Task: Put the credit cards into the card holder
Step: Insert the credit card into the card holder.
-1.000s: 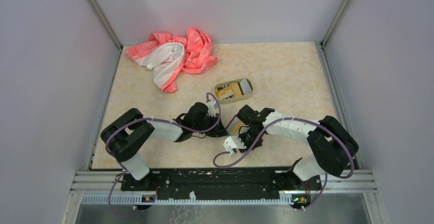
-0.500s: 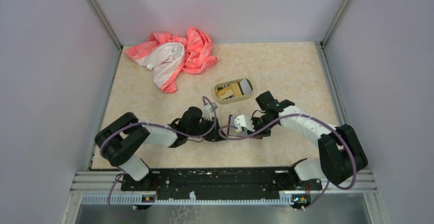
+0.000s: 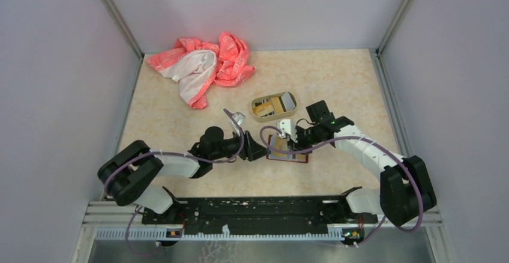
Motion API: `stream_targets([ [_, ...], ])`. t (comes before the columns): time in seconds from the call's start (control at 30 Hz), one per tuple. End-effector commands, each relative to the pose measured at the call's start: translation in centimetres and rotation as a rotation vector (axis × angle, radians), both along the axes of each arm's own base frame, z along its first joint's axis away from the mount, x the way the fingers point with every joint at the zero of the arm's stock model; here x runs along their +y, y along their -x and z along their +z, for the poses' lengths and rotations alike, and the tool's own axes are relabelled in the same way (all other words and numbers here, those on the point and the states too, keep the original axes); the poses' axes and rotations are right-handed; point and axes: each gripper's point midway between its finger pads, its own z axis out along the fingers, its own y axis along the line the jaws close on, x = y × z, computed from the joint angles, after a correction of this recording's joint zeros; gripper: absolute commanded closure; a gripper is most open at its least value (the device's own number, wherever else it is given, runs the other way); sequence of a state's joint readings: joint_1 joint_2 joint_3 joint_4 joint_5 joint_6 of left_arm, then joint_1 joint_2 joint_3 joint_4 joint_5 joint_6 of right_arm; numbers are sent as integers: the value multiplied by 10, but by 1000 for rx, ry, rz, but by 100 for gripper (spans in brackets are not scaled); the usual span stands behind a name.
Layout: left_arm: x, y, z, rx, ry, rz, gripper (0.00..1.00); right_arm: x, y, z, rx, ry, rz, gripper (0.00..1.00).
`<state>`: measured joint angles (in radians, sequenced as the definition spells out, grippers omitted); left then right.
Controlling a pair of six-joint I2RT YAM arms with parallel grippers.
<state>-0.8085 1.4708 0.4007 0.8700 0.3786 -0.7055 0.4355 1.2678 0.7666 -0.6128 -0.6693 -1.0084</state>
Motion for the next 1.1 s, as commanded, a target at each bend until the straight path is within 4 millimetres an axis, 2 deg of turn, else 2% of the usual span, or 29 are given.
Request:
stream_targets([
  [0.0, 2, -1, 21, -39, 136, -4, 32, 7, -20, 10, -6, -44, -98, 71],
  [0.23, 16, -7, 31, -92, 178, 72, 33, 13, -20, 18, 44, -90, -135, 71],
  [0.4, 47, -16, 49, -146, 248, 184, 32, 14, -20, 20, 50, -100, -135, 71],
  [0.43, 53, -17, 49, -141, 250, 204, 30, 14, -21, 21, 50, -101, -137, 71],
  [0.53, 61, -18, 50, -119, 252, 226, 3, 14, -21, 22, 49, -99, -137, 71],
  [0.57, 61, -16, 52, -122, 255, 216, 2, 14, -21, 22, 50, -100, -136, 71],
  [0.67, 56, -10, 54, -141, 248, 160, 2, 16, -22, 23, 50, -107, -132, 70],
  [0.87, 43, -7, 37, -62, 194, 87, 4, 26, -29, 33, 99, -125, -122, 70],
  [0.93, 38, -7, 27, -24, 160, 59, 9, 31, -36, 41, 134, -122, -127, 71],
  [1.07, 29, -11, 10, 38, 118, 34, 19, 39, -52, 34, 218, -101, -181, 79],
])
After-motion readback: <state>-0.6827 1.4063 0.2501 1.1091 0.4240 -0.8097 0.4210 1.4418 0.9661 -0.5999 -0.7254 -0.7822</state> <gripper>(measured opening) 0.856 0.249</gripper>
